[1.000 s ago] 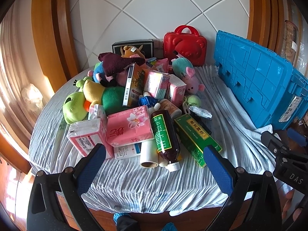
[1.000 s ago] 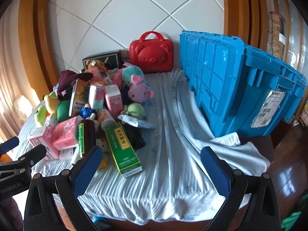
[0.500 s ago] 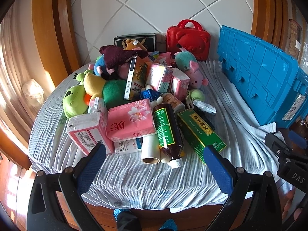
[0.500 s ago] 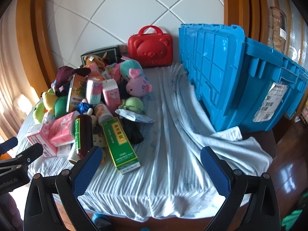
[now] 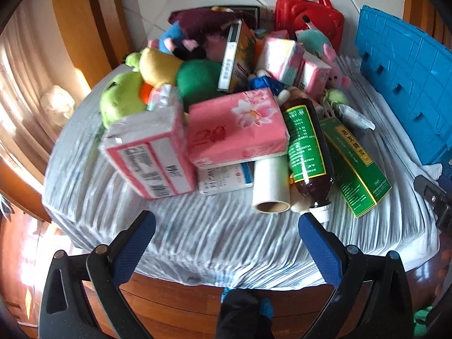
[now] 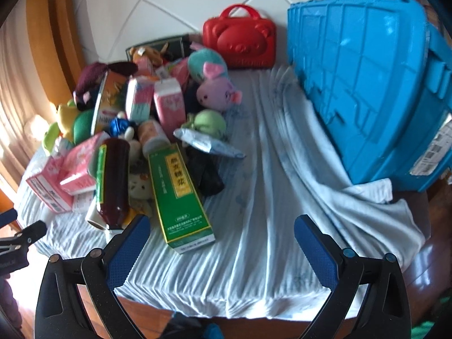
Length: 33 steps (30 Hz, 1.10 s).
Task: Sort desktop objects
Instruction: 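Grasp the brown syrup bottle with left tool while right tool grasps green medicine box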
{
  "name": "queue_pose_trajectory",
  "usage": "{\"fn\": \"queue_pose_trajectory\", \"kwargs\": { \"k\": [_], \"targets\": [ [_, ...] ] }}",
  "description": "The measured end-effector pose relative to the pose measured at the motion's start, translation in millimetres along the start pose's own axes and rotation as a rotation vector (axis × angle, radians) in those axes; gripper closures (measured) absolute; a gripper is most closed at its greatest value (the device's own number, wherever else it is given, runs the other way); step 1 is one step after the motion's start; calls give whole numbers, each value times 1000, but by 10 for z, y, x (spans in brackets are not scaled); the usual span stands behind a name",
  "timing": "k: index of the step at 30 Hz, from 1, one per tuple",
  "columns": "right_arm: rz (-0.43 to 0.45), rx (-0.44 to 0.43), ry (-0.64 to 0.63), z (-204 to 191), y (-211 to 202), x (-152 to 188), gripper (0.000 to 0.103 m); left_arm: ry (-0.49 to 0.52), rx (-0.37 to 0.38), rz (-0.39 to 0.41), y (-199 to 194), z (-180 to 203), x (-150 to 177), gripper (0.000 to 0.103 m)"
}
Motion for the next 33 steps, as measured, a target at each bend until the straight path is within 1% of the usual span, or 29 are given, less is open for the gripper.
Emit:
{"fn": "queue_pose_trajectory", "kwargs": {
  "k": [4, 7, 9, 11, 14, 15, 16, 17, 18, 19, 20, 23, 25, 29, 33],
  "targets": [
    [-35, 27, -27, 39, 69, 7, 0, 9, 56, -15, 233, 247, -67, 0],
    [-57, 45, -3, 139, 75, -19, 0, 17, 104, -11, 355, 458, -185, 4],
    [-68, 44, 9, 181, 78, -34, 0, 36, 111, -4, 438, 589, -289, 7],
    [-85, 29, 12, 190, 111, -32, 0, 53, 104, -3, 528, 663, -369, 13],
    [-112, 9, 11, 157, 207, -44, 0, 56, 95, -14, 706, 725, -478, 17],
    [-115, 8, 8, 140, 224, -45, 3, 53, 96, -23, 787, 735, -508, 19],
    [-118, 4, 8, 122, 248, -53, 5, 56, 98, -34, 860, 747, -519, 26],
    [-126, -10, 11, 94, 285, -73, 13, 63, 97, -57, 952, 760, -521, 40],
    [-130, -16, 11, 72, 306, -88, 21, 67, 105, -92, 1050, 769, -509, 44],
    [-133, -21, 8, 47, 326, -103, 24, 89, 92, -65, 1032, 778, -548, 46],
    [-138, -32, -2, -1, 353, -124, 25, 99, 97, -62, 1024, 783, -566, 47],
    [-163, -84, -53, -218, 456, -167, 25, 75, 141, -84, 1022, 721, -561, 47],
    [-184, -114, -83, -363, 550, -186, 25, 84, 153, -80, 1001, 690, -556, 47],
    [-249, -133, -147, -589, 810, -173, 25, 112, 185, -79, 991, 678, -547, 49],
    [-306, -151, -163, -687, 1022, -140, 33, 107, 198, -81, 1005, 641, -564, 51]
  ]
}}
Point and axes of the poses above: each gripper's, at about its wrist camera, not at the fingertips, and y roughly the way its jaws point, z to its right, x to its underside, the point moved 8 cm from there along y, roughly the way its jaws point, and after that the axes turned 9 degrees about x, right-handed, at the moved point
